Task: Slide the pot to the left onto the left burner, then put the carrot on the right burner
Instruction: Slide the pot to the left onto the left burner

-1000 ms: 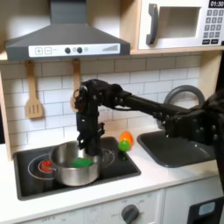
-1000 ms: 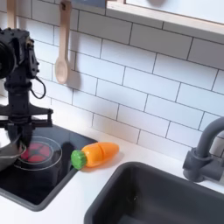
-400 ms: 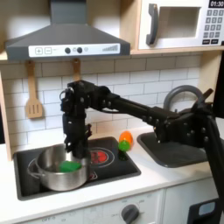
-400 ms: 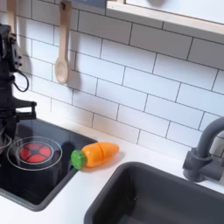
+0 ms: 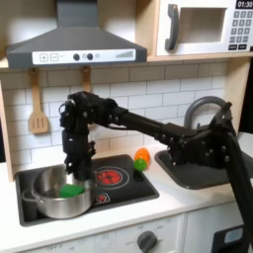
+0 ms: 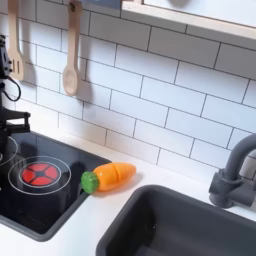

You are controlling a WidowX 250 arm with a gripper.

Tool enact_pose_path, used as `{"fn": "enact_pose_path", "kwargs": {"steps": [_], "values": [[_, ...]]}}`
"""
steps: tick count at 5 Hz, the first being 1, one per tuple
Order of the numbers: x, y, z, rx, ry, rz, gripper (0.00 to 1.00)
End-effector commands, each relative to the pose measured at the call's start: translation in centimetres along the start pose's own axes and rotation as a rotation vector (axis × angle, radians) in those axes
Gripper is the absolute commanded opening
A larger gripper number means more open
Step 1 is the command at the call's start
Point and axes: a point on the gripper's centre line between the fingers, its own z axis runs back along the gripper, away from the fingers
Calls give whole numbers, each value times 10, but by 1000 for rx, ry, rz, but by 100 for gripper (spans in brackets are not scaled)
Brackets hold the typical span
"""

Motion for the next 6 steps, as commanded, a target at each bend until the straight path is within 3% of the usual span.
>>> {"fn": "enact_pose_path", "kwargs": {"steps": [1, 5, 6], "values": [[11, 9, -3, 10, -3, 22, 0], [46, 22, -7, 14, -22, 55, 0], [45, 14, -11, -11, -8, 45, 0]]}}
